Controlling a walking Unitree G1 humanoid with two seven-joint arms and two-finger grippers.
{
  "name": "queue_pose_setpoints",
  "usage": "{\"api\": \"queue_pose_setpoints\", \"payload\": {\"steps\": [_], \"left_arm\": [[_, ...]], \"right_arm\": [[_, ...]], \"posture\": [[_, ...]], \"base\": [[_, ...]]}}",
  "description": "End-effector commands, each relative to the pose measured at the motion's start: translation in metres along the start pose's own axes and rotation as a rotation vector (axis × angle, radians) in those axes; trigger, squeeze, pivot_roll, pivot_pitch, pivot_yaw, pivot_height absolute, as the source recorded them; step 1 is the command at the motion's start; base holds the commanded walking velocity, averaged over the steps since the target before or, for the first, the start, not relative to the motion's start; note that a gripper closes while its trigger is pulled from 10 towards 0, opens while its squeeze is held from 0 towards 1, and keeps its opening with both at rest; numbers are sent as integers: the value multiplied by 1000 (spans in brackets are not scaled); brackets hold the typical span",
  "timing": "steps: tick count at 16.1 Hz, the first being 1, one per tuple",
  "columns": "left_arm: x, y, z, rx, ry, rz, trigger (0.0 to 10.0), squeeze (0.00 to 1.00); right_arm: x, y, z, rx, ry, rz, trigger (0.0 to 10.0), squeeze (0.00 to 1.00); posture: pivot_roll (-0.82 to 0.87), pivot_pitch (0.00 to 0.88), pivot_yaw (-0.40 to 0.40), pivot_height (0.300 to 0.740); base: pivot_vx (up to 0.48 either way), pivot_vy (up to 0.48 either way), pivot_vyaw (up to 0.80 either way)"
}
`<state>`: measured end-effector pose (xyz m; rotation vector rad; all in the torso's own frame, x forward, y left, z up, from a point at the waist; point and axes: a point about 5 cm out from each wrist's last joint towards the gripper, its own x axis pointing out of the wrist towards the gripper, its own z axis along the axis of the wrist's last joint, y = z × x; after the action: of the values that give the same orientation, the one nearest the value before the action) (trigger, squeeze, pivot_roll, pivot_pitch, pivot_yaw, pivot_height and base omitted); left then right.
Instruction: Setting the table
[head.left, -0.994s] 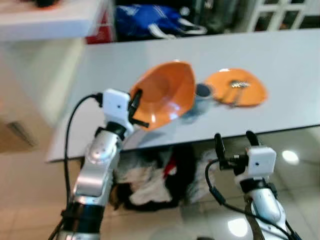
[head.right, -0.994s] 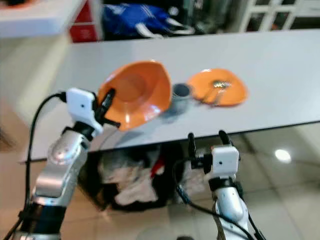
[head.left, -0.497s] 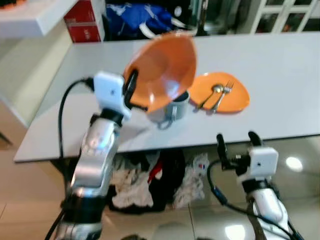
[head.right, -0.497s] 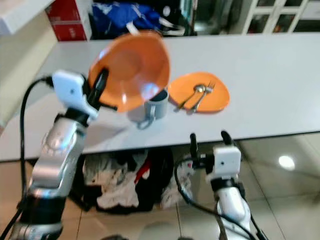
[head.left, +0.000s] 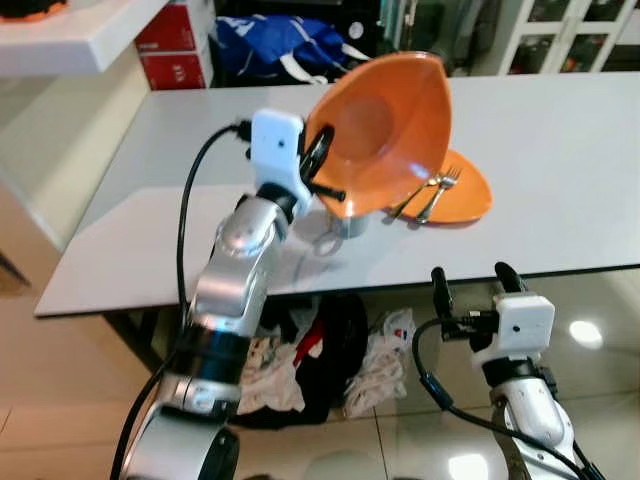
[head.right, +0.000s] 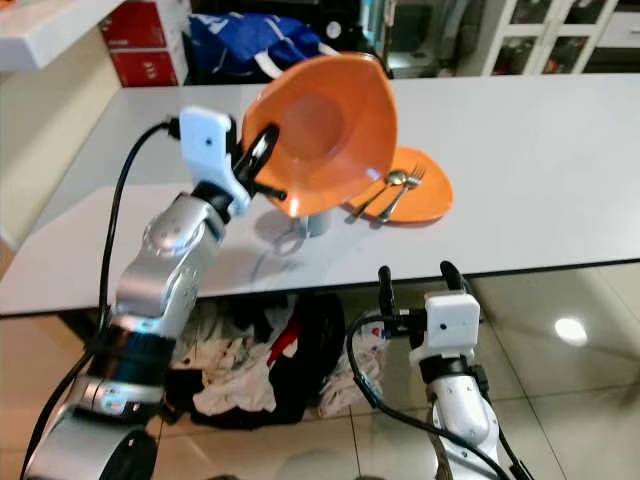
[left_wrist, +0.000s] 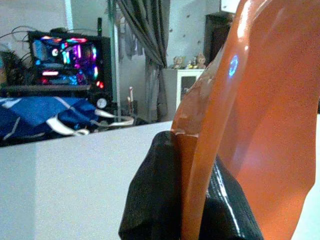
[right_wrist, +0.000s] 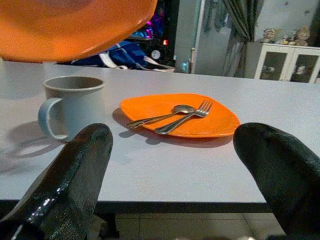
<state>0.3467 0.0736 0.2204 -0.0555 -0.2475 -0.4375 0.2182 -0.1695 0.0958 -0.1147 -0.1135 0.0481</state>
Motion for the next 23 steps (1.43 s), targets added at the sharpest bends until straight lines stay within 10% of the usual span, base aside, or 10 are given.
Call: {"api": "queue_pose_setpoints", "payload": {"steps": [1, 14, 23], "left_arm": [[8, -5, 16, -9, -62, -13, 0, 0], [24, -6, 31, -122, -79, 15, 0, 0], [63, 3, -7, -537, 259, 146, 0, 0]], "right_arm": [[0, 0, 1, -7, -6, -2, 10000, 0], [-7, -2, -7, 3, 19, 3, 10000, 0], [-18, -3, 9, -10, -9, 9, 10000, 0]], "posture": [[-159, 0, 40, 736], [-157, 6, 41, 736], [-213, 29, 66, 736]], "base": [[480, 0, 0], [332, 0, 0], [0, 0, 0]]}}
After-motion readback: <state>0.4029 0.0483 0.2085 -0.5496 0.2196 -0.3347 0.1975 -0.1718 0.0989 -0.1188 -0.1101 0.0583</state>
